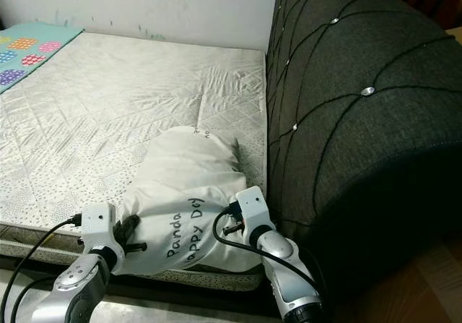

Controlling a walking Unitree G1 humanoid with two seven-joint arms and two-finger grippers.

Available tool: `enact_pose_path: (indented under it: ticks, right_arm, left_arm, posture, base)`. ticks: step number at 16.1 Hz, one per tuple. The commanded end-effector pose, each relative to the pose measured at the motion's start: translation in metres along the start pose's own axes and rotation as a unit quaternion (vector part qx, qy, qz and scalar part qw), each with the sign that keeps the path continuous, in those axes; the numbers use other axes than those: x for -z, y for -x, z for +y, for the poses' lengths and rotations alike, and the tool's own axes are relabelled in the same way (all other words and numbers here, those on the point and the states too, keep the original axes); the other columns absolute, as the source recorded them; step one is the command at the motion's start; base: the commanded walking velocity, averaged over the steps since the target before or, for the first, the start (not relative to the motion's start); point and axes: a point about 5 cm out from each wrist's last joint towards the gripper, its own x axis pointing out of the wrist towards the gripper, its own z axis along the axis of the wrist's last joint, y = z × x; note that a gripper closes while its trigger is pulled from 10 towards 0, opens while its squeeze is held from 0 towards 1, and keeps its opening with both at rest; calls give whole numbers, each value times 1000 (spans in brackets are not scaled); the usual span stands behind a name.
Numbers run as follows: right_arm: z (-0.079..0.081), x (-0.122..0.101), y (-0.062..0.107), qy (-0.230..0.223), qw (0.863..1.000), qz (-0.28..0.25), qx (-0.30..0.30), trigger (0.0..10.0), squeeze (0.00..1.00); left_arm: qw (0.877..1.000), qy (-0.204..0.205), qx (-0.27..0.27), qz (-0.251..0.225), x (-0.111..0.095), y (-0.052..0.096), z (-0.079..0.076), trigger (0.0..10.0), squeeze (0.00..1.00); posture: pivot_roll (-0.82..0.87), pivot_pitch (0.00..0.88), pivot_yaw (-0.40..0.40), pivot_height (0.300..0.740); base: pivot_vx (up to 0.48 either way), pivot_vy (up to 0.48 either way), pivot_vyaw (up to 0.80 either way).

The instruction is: Clean up the room

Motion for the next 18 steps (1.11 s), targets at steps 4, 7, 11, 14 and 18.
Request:
enact_pose_path:
  ticks: [4, 7, 11, 14, 18]
  right_arm:
    - [-10, -22, 5, -13, 998, -60, 30, 10000, 0]
    - [-13, -21, 5, -20, 997, -57, 39, 10000, 0]
    - [-15, -21, 6, -21, 997, -59, 42, 10000, 0]
    - [-15, -22, 7, -19, 997, -64, 39, 10000, 0]
    - [-15, -22, 7, -18, 997, -64, 38, 10000, 0]
  left_arm:
    - [999, 0, 10, -33, -13, 0, -3, 10000, 0]
    - [999, 2, 12, -33, -13, -1, -4, 10000, 0]
    - [999, 5, 22, -39, -15, -2, -8, 10000, 0]
    - [999, 6, 26, -40, -15, -2, -9, 10000, 0]
    - [998, 6, 40, -47, -16, -1, -12, 10000, 0]
  posture:
    - [-98, 0, -18, 736]
    - [-100, 0, -17, 736]
    - [-103, 0, -18, 736]
    - [-103, 0, -18, 736]
    - [-105, 0, -18, 736]
  base:
    - [0, 0, 0]
    - [0, 0, -738]
    - [0, 0, -800]
    - [0, 0, -256]
    - [0, 0, 0]
